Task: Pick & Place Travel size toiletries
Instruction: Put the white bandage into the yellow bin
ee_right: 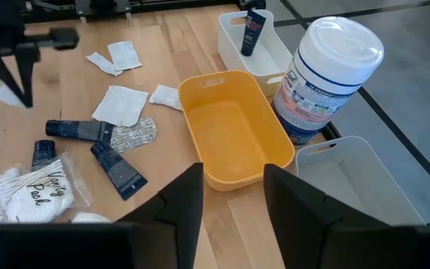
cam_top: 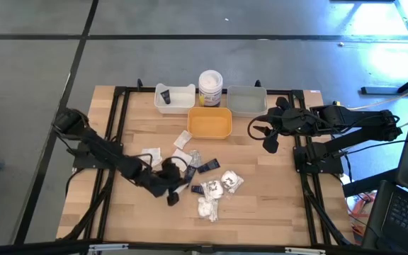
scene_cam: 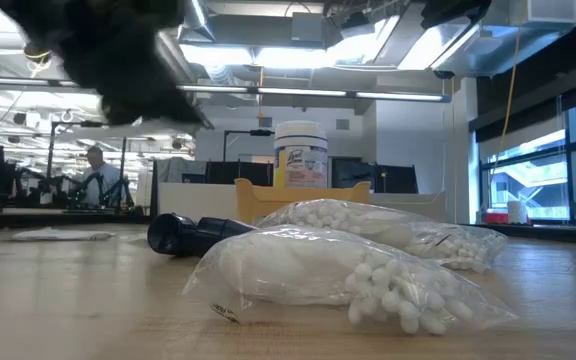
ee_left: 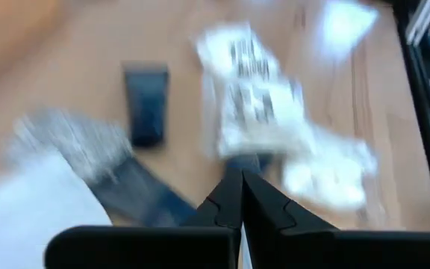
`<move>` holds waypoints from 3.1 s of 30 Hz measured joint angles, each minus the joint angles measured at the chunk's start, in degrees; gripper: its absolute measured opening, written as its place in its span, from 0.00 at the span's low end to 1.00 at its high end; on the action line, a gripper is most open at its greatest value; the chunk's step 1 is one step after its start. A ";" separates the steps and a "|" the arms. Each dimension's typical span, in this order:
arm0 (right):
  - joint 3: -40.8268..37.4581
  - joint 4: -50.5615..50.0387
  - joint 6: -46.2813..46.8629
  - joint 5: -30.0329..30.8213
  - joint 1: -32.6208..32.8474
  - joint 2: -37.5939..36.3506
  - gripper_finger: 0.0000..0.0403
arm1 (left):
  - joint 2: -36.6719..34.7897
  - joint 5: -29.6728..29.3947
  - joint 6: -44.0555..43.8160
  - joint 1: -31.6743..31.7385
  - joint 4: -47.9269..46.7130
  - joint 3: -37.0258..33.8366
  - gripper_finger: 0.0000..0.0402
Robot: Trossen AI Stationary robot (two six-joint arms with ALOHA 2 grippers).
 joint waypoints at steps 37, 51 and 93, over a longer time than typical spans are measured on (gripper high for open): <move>0.00 0.00 -0.07 -0.02 0.00 -0.02 0.48 | -1.00 25.43 42.63 47.48 32.71 0.07 0.01; 0.00 0.00 -0.07 -0.02 0.02 -0.02 0.51 | 7.61 26.79 52.66 49.93 36.43 0.07 0.01; 0.00 0.02 -0.07 -0.02 0.00 -0.02 0.60 | 22.79 25.10 57.92 49.44 35.58 4.46 0.08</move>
